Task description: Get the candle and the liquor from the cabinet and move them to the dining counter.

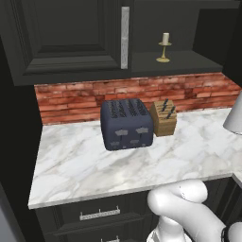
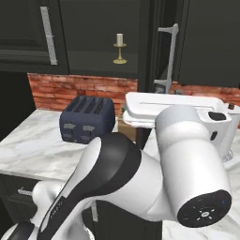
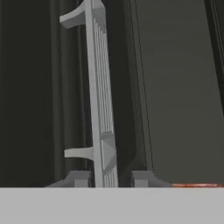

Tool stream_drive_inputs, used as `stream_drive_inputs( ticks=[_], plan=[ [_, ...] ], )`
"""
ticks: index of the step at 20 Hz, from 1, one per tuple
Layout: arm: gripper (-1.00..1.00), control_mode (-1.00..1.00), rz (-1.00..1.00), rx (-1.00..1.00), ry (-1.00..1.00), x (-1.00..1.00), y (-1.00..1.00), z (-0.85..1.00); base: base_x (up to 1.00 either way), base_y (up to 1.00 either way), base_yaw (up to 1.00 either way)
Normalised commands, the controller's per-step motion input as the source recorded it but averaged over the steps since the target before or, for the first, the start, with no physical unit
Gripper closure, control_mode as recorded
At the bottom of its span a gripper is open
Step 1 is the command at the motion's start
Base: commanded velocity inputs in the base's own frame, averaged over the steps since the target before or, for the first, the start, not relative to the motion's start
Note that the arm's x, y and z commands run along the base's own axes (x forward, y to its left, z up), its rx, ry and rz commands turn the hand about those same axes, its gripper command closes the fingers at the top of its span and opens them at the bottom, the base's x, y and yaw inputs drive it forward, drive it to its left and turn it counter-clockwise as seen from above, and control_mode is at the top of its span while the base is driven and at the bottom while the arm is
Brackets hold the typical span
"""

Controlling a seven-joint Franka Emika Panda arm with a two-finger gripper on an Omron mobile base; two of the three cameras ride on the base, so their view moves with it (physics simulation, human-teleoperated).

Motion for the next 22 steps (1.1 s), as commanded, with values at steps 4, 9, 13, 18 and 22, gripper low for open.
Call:
stream_drive_inputs(
  ticks=[4, 9, 13, 18, 22],
  plan=[
    [-1.00, -1.00, 0.00, 0.00, 0.00, -0.30, -0.18, 0.00, 0.00, 0.00, 0.00],
    [-1.00, -1.00, -0.01, 0.00, 0.00, -0.83, -0.11, 0.00, 0.00, 0.00, 0.00],
    [-1.00, -1.00, -0.10, 0.00, 0.00, -0.86, 0.40, 0.00, 0.00, 0.00, 0.00],
    [-1.00, -1.00, -0.19, -0.07, 0.00, 0.04, 1.00, -0.06, 0.00, 0.00, 0.00],
    [-1.00, -1.00, -0.24, -0.09, 0.00, 0.35, 1.00, -0.02, 0.00, 0.00, 0.00]
  ],
)
